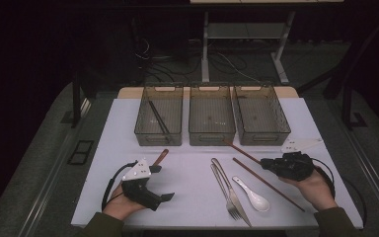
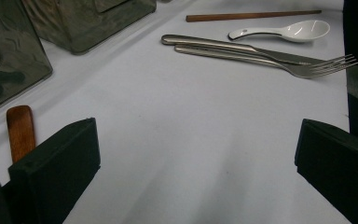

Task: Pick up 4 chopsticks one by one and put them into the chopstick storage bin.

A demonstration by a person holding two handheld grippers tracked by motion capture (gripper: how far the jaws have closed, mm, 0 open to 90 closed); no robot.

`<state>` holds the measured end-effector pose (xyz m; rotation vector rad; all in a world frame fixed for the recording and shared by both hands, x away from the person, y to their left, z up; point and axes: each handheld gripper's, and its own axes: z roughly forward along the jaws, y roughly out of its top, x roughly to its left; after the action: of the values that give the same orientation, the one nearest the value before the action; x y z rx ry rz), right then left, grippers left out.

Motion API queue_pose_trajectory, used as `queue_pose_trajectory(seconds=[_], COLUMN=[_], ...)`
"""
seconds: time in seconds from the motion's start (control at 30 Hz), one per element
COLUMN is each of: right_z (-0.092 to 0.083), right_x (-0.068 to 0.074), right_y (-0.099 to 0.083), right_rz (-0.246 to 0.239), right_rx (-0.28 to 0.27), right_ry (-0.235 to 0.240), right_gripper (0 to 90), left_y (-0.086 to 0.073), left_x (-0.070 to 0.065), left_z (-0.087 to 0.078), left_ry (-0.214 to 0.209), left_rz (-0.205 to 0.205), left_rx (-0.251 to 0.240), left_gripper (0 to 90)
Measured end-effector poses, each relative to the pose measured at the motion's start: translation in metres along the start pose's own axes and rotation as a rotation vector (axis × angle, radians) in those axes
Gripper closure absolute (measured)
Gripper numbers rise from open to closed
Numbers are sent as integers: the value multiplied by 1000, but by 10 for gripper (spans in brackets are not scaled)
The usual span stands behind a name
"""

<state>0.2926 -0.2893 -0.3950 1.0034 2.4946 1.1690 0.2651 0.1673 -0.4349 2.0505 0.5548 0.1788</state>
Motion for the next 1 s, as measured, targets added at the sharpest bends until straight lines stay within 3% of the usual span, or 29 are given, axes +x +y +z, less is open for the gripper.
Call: queue_pose_trajectory(seconds=[0.47, 1.0], right_z=[13, 36], right_x=[6, 13], right_y=[30, 58], right_rz=[-3, -10], right_rx=[-56, -74], right_ry=[30, 51], right_gripper=[847, 848], left_y=[0, 0], left_x=[0, 0], left_z=[-1, 0], left_ry=[1, 1], left_rz=[-4, -9], left_rx=[-1, -4], left_gripper=[0, 0])
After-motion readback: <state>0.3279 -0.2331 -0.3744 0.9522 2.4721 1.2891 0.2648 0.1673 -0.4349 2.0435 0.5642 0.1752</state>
